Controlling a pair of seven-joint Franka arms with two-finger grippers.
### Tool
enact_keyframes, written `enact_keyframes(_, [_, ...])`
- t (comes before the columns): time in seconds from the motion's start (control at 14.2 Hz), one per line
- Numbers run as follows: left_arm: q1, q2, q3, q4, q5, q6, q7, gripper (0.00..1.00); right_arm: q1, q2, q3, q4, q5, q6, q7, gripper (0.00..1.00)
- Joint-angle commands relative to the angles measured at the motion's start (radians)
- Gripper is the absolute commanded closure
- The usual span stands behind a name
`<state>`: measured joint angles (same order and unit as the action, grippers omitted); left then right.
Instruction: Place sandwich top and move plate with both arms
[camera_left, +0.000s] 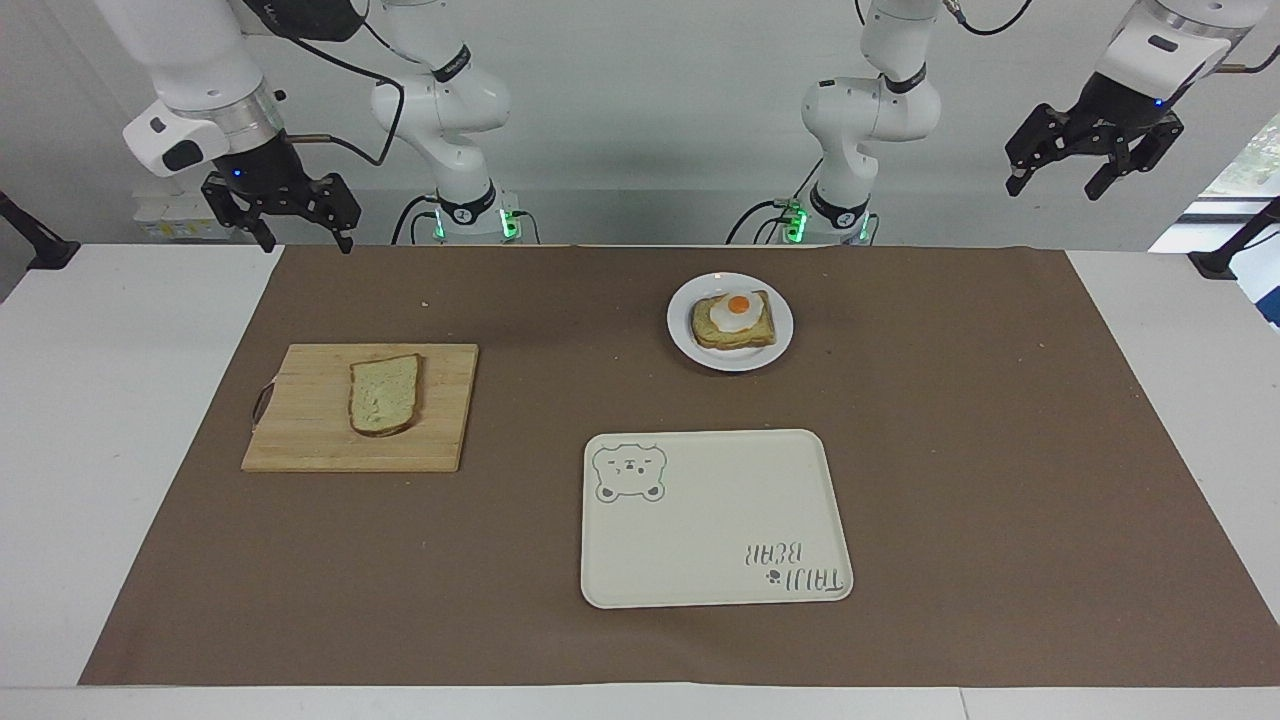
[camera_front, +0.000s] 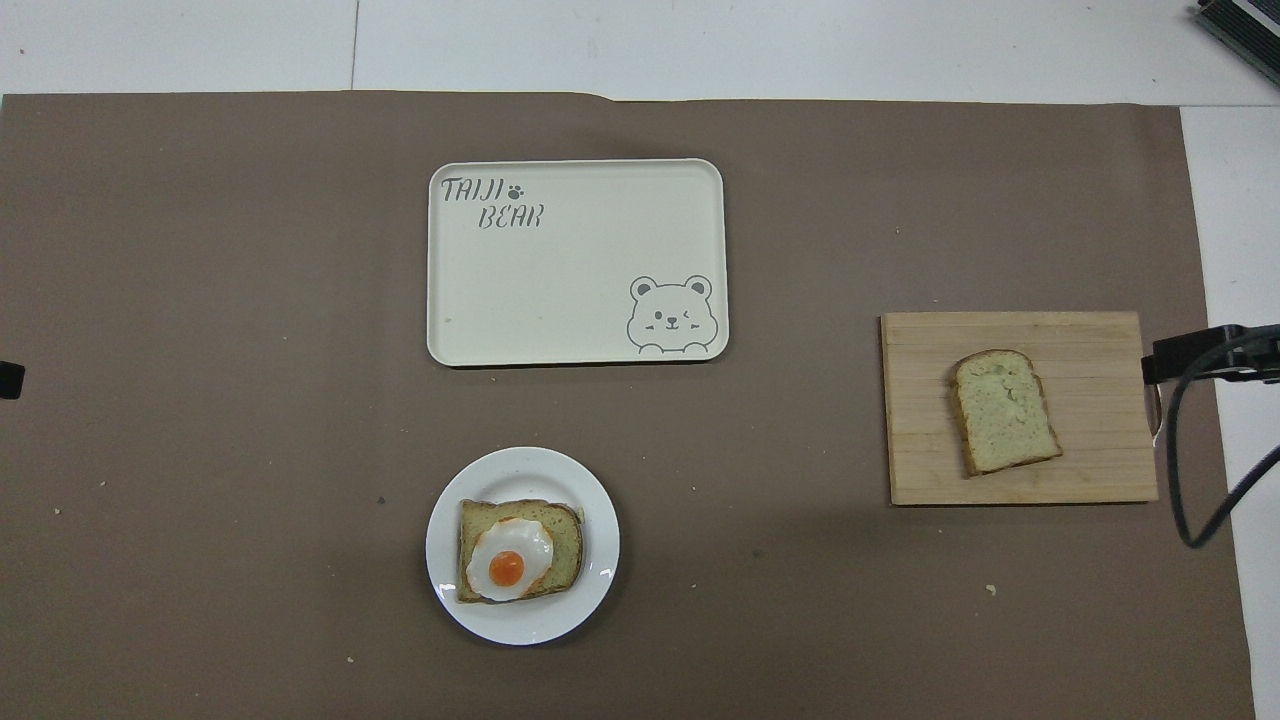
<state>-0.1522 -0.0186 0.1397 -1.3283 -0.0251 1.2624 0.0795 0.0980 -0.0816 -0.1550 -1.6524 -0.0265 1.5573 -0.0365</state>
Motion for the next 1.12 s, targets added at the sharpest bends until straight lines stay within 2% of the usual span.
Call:
enact_keyframes(0.0, [0.0,-0.018,0.005,-0.014,-0.009,-0.006,0.006,0.0,-0.014,-0.032,0.005,-0.064,-0.001,0.035,-0.026,0.0])
enact_keyframes(0.35, [0.0,-0.018,0.005,-0.014,-0.009,-0.006,0.006,0.0,-0.035,-0.02,0.005,-0.153,0.01,0.116,-0.055,0.0])
enact_keyframes(0.63, [0.0,-0.018,0.004,-0.014,-0.009,-0.006,0.006,0.0,-0.041,-0.012,0.005,-0.277,0.034,0.259,-0.086,0.0])
enact_keyframes(1.05, [0.0,-0.018,0.005,-0.014,-0.009,-0.006,0.006,0.0,-0.09,0.092,0.005,-0.32,0.08,0.384,-0.235,0.0])
